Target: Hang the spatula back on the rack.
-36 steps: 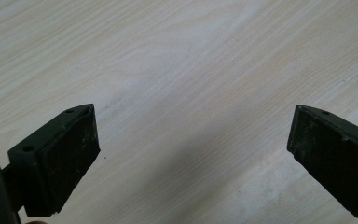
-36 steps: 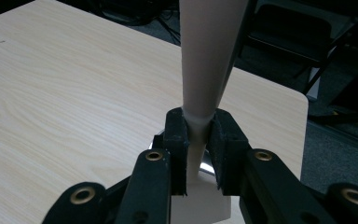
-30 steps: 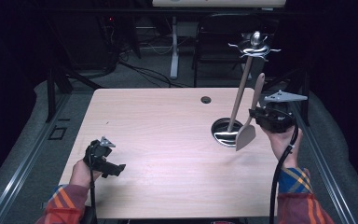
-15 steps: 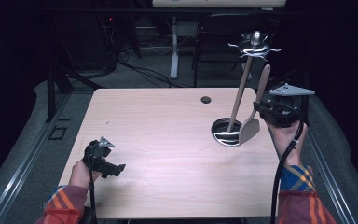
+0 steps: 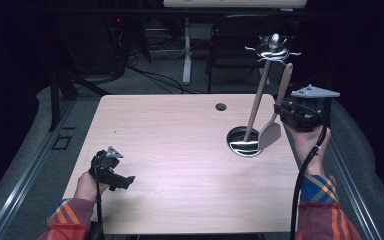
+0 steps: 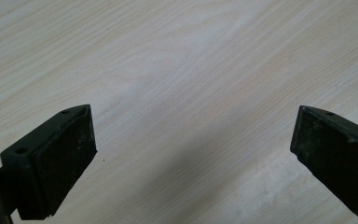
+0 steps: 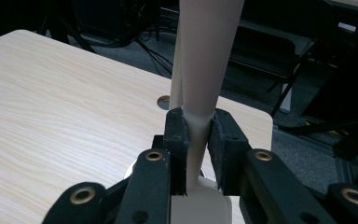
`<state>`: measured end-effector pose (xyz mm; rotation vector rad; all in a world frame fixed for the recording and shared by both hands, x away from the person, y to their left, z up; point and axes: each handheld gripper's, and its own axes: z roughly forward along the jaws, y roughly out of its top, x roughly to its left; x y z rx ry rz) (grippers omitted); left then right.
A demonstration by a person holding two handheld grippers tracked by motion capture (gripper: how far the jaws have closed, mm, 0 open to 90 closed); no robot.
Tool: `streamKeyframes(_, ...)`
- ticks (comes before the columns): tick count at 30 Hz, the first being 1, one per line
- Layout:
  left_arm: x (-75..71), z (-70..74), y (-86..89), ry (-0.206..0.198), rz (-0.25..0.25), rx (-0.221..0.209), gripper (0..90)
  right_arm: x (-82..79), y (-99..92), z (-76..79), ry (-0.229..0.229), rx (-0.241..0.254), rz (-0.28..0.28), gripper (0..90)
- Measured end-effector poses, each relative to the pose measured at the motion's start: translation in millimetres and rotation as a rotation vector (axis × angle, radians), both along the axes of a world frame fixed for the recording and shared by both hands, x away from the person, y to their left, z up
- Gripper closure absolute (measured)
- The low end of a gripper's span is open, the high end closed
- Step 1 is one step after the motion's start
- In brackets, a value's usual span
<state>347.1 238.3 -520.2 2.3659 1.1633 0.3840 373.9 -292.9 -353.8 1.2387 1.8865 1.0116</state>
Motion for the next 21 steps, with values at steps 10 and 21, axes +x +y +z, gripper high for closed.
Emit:
streamKeyframes(10, -0.5, -0.1, 1.1, 0.001, 0.001, 0.001, 0.1, 6.0, 1.1, 1.4, 0.012, -0.003, -0.006, 77.7)
streamKeyframes(21, -0.5, -0.4, 0.7, 0.007, 0.000, 0.001, 0.1, 11.9, 3.1, 0.3, 0.020, -0.027, -0.012, 77.7)
